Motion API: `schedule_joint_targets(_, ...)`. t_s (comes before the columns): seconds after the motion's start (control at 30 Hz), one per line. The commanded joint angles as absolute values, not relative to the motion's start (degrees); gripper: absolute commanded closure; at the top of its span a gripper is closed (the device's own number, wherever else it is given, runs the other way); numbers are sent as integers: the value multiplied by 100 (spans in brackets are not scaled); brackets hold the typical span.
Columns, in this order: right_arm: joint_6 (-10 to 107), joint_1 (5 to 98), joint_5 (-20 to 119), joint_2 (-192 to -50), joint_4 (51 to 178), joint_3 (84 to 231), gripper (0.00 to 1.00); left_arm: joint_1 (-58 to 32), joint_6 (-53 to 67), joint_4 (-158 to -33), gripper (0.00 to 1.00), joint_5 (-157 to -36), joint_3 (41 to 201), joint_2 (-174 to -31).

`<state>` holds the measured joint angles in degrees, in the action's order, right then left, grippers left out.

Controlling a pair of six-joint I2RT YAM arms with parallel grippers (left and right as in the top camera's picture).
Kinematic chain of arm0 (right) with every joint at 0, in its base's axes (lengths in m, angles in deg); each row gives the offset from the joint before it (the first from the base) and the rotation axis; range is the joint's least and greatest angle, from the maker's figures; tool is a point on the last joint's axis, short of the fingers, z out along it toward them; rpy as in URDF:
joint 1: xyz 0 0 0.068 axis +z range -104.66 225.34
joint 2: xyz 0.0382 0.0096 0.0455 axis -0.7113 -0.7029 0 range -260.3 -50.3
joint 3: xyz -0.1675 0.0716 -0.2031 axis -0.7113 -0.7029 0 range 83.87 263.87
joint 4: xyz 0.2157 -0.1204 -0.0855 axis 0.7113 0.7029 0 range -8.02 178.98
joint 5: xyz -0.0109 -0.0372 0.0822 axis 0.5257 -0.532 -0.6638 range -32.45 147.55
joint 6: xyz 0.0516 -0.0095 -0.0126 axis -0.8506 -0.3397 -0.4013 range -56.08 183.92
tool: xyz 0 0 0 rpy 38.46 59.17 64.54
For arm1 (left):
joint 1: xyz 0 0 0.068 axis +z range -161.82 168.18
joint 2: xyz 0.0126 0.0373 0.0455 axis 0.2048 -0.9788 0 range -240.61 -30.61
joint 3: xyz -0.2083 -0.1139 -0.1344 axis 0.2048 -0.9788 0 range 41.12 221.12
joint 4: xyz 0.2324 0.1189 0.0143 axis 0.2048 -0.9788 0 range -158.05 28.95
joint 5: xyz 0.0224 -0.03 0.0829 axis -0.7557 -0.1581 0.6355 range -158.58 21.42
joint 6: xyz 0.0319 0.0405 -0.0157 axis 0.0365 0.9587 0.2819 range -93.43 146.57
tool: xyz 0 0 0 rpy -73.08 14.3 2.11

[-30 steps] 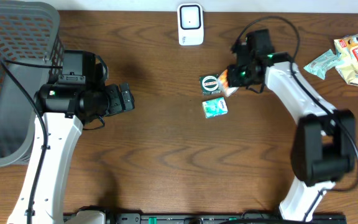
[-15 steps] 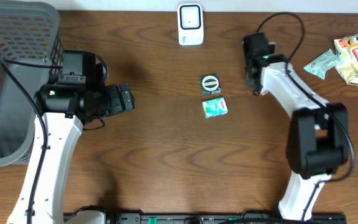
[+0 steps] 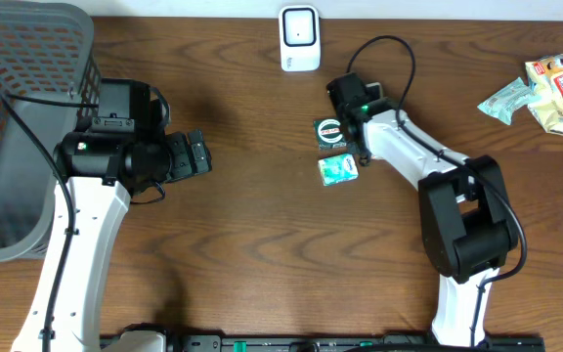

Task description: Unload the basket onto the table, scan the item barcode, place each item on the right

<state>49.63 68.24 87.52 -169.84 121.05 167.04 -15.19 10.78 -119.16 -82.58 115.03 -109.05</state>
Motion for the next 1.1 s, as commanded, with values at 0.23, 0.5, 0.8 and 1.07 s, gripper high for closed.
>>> schedule_joint_targets(0.23, 4933, 7034, 7544, -16976, 12330, 17109, 46, -1489, 1133, -11927, 2, -8221, 11523, -10905)
schedule_joint_targets(0.5, 4939, 6142, 7236, -16978, 12597, 17677, 33, -1489, 1133, -11927, 2, -8221, 11523, -10905)
schedule_joint_targets(0.8, 5991, 4970, 4879, -17061, 12651, 17544, 32, -1489, 1133, -11927, 3, -8221, 11523, -10905)
schedule_joint_targets(1.07, 5997, 4822, 4381, -17286, 12144, 16936, 21, -1489, 1133, -11927, 2, -8221, 11523, -10905)
